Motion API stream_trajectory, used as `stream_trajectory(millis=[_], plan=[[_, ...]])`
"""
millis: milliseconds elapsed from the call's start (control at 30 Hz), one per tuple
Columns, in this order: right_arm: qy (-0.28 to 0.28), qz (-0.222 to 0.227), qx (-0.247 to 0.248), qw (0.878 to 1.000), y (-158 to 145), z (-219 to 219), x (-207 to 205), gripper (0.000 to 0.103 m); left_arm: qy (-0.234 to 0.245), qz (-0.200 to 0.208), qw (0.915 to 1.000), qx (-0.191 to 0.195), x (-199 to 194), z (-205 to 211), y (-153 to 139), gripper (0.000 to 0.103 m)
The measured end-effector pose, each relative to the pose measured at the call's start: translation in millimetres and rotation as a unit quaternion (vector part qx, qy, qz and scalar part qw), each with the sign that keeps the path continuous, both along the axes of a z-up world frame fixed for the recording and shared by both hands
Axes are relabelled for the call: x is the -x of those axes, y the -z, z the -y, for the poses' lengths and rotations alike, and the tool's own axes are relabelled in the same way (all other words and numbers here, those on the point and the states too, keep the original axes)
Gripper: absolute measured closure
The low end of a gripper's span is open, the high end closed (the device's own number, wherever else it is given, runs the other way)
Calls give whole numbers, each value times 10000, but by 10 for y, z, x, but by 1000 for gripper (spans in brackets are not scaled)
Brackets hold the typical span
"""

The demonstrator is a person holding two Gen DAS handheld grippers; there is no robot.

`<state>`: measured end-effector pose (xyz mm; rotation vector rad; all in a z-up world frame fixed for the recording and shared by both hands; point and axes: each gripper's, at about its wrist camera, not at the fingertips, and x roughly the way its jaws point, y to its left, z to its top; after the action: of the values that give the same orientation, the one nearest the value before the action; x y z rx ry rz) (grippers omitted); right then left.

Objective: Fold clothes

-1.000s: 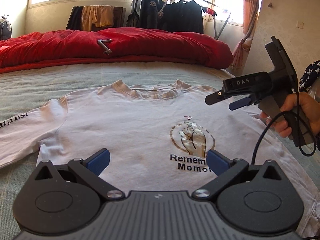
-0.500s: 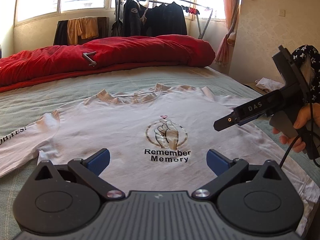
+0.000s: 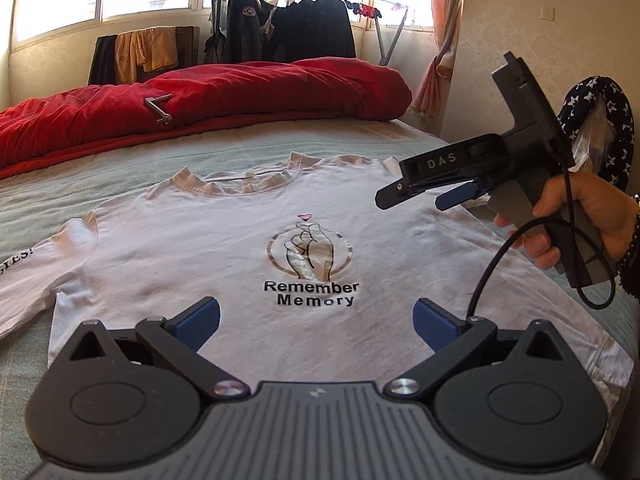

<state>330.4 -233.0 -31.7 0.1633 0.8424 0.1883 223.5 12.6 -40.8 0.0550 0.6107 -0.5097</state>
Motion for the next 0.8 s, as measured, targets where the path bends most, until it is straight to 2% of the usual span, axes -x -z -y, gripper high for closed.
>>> stream_trajectory(millis=[133,333,600,800], plan=[[-378,-6,160,9992,-2,-114,372,0,4,-46,10000,-12,-8,8,25,1],[-675,-314,958,9926,319,-243,634,0,80,-6,10000,-27,37,50,29,1],[-567,-201,983,9933,385,-232,668,0,235,-12,9996,-129,64,148,72,1],[-660,-158,998,9927,325,-155,876,0,239,-59,9996,-168,64,158,100,1]])
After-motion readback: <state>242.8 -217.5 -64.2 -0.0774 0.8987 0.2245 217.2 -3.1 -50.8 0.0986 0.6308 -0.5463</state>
